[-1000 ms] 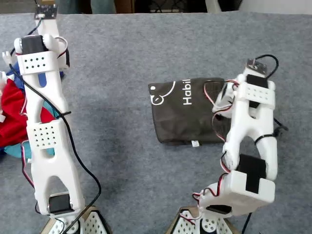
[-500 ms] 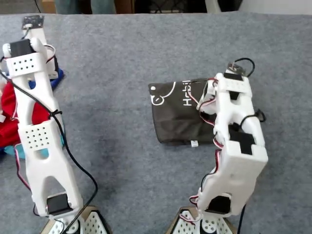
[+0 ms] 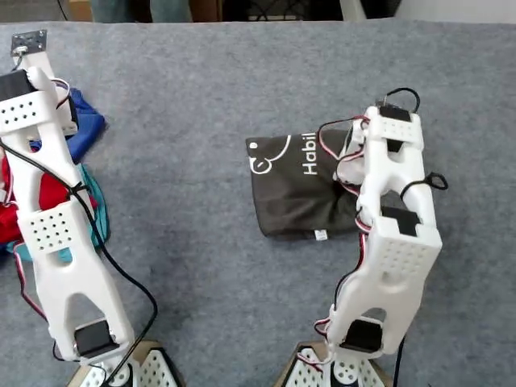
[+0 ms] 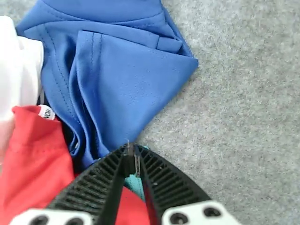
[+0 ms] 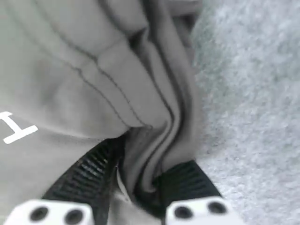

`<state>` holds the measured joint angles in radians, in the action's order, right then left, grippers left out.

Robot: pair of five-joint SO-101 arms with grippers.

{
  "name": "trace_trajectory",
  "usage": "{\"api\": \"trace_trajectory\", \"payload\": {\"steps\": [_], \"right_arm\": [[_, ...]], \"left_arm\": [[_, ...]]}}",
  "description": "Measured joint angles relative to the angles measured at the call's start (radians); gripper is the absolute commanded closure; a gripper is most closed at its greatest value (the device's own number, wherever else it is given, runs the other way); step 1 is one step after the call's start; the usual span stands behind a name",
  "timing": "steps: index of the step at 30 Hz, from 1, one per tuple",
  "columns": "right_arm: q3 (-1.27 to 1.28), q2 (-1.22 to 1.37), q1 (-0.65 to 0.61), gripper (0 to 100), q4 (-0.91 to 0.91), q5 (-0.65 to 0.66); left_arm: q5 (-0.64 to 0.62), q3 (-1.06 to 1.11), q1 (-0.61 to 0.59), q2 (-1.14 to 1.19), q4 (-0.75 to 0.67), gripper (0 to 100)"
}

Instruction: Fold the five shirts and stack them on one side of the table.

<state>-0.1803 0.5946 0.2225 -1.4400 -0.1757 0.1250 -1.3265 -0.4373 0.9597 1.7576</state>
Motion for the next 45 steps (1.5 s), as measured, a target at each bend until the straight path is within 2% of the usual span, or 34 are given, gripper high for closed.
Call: {"api": "trace_trajectory", "payload": {"steps": [8, 14, 23, 25, 30, 32, 36, 41, 45], "right_arm": [[-0.298, 0.012, 0.170, 98.3, -0.144, 0.173], [-0.532, 0.107, 0.264, 98.3, -0.170, 0.279], [-0.853, 0.328, 0.388, 97.3, -0.176, 0.313], [-0.925, 0.374, 0.396, 89.4, -0.192, 0.318], [-1.054, 0.427, 0.397, 51.5, -0.298, 0.331], [-1.077, 0.427, 0.399, 45.7, -0.307, 0.356], [-1.065, 0.413, 0.399, 54.0, -0.318, 0.408], [-0.939, 0.272, 0.382, 66.5, -0.318, 0.414], [-0.810, 0.150, 0.331, 67.1, -0.318, 0.414]], "left_arm": [[0.000, 0.000, -0.003, 0.000, 0.000, 97], [0.000, 0.000, -0.003, 0.000, 0.000, 97], [0.000, 0.000, -0.003, 0.000, 0.000, 97], [0.000, 0.000, -0.003, 0.000, 0.000, 97], [0.000, 0.000, -0.038, -0.049, 0.000, 94], [0.000, 0.000, -0.080, -0.101, 0.000, 88], [0.000, -0.002, -0.216, -0.213, 0.000, 82], [0.000, -0.002, -0.443, -0.281, 0.000, 79], [0.000, 0.031, -0.523, -0.222, -0.020, 79]]}}
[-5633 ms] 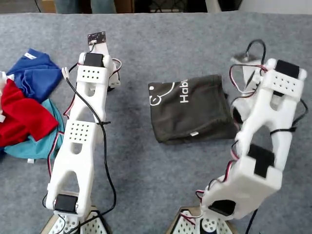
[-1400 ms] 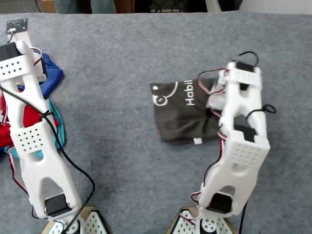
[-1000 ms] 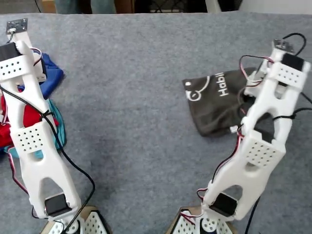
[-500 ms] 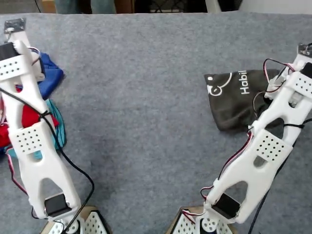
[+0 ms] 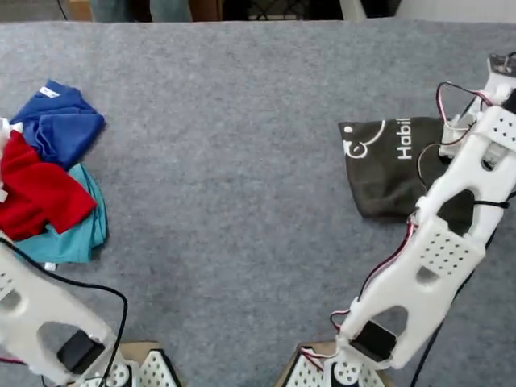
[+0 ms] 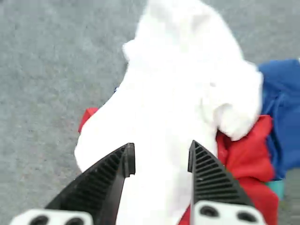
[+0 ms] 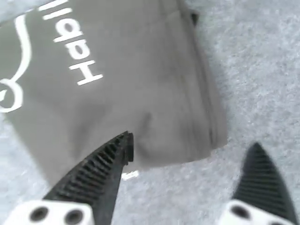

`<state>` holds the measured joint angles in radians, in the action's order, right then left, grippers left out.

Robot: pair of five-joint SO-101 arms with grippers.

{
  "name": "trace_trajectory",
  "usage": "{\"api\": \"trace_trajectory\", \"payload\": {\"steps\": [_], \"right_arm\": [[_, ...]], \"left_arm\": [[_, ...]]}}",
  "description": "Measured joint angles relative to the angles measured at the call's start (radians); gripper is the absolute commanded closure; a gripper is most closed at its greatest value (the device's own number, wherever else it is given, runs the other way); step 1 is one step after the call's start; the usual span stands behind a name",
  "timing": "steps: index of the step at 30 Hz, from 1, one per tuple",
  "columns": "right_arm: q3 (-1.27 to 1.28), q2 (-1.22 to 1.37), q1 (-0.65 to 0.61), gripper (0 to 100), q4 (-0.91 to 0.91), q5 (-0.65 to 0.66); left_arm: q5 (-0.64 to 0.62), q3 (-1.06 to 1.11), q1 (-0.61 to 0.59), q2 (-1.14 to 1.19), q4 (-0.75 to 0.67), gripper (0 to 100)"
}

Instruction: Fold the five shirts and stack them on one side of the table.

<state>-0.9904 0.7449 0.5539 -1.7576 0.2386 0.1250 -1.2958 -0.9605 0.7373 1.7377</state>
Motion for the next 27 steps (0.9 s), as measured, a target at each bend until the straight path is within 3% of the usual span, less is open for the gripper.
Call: {"api": "trace_trajectory", "payload": {"steps": [5, 8, 10, 18, 27], "right_arm": [[0.133, -0.098, -0.081, 62.2, 0.000, -0.043], [0.203, -0.172, -0.114, 62.0, 0.000, -0.066], [0.255, -0.238, -0.141, 62.0, 0.000, -0.069], [0.448, -0.566, -0.210, 62.0, 0.000, -0.074], [0.600, -0.896, -0.212, 62.0, -0.003, -0.074]], "left_arm": [[-0.060, 0.046, -0.020, 0.224, -0.123, 79], [-0.130, 0.037, -0.038, 0.339, -0.190, 89], [-0.152, -0.014, -0.037, 0.362, -0.180, 98], [-0.167, -0.296, 0.011, 0.376, 0.011, 97], [-0.166, -0.170, 0.123, 0.192, 0.021, 97]]}}
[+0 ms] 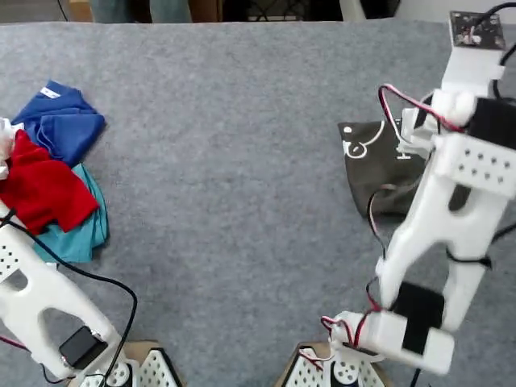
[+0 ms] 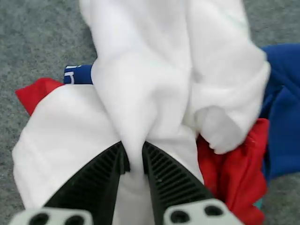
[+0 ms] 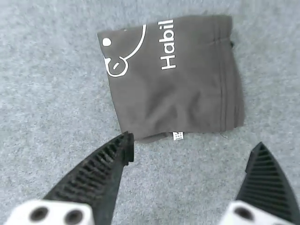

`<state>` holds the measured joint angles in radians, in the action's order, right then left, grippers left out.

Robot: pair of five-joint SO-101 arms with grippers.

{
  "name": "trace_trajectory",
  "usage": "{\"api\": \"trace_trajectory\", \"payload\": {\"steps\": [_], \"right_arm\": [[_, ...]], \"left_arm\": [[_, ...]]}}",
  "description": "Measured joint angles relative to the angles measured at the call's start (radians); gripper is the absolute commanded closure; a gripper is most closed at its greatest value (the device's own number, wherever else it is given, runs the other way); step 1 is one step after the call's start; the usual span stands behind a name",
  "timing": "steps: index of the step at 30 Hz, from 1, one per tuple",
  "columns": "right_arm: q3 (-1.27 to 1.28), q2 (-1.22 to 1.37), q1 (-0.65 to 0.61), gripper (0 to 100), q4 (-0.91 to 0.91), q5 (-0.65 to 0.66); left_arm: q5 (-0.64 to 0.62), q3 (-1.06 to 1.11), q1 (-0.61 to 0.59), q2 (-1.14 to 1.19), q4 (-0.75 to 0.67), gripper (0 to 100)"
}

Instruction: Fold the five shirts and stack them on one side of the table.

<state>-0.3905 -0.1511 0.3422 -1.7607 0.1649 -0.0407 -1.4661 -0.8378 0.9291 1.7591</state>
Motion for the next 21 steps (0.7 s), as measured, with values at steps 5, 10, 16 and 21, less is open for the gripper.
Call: {"api": "trace_trajectory", "payload": {"steps": [5, 10, 16, 21], "right_arm": [[0.051, -0.077, 0.000, 62.0, -0.002, 0.000], [0.055, -0.080, 0.000, 62.0, -0.002, 0.000], [0.055, -0.080, -0.008, 62.0, -0.002, 0.000], [0.055, -0.080, -0.055, 62.0, -0.002, 0.000]], "left_arm": [[-0.003, 0.180, 0.095, -0.272, 0.000, 97], [-0.003, 0.419, 0.209, -0.560, 0.000, 97], [-0.003, 0.753, 0.390, -0.872, 0.000, 97], [-0.003, 1.037, 0.551, -0.999, 0.000, 97]]}}
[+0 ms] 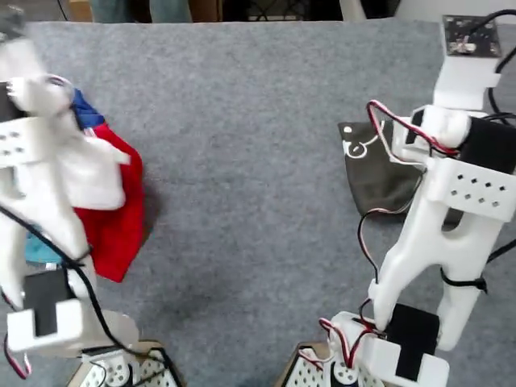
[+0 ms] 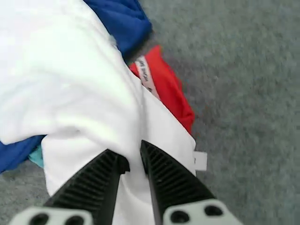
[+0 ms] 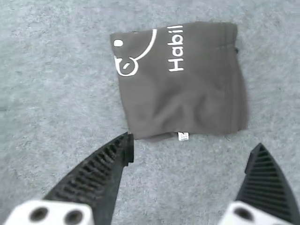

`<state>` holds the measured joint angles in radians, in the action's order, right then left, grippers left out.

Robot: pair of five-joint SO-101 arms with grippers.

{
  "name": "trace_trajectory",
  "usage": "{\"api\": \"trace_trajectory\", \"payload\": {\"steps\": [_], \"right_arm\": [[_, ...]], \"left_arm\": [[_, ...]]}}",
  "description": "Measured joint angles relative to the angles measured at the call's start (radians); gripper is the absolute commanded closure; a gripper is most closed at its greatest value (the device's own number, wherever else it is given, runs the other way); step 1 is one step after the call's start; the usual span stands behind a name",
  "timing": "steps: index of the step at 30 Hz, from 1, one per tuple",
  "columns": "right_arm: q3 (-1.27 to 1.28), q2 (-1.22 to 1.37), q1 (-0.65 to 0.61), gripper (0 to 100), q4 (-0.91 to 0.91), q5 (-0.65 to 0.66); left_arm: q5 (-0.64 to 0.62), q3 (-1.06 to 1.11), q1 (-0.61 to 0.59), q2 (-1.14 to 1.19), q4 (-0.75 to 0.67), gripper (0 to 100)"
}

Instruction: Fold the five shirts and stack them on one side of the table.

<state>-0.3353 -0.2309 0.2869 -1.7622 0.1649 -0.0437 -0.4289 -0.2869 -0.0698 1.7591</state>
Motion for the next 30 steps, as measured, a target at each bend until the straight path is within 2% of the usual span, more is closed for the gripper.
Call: {"api": "trace_trajectory", "payload": {"steps": [5, 11, 16, 18, 21, 23, 26, 30], "right_arm": [[0.000, 0.000, -0.061, 62.0, 0.000, 0.000], [0.000, 0.000, -0.112, 62.0, 0.000, 0.000], [0.000, 0.005, -0.115, 62.0, 0.015, 0.000], [0.000, 0.023, -0.115, 62.0, 0.015, 0.000], [0.000, 0.071, -0.115, 62.0, 0.015, 0.000], [0.000, 0.107, -0.127, 62.0, 0.015, 0.000], [0.003, 0.164, -0.195, 62.0, 0.009, 0.000], [0.003, 0.256, -0.362, 62.0, 0.008, -0.052]], "left_arm": [[0.003, 0.126, 0.226, -0.141, 0.000, 97], [0.118, 0.144, 0.462, -0.258, 0.000, 95], [0.155, 0.180, 0.669, -0.330, 0.000, 68], [0.166, 0.221, 0.712, -0.361, 0.000, 62], [0.175, 0.313, 0.715, -0.405, 0.000, 63], [0.175, 0.345, 0.666, -0.440, 0.000, 63], [0.178, 0.382, 0.505, -0.506, 0.000, 63], [0.238, 0.509, 0.189, -0.555, -0.002, 63]]}}
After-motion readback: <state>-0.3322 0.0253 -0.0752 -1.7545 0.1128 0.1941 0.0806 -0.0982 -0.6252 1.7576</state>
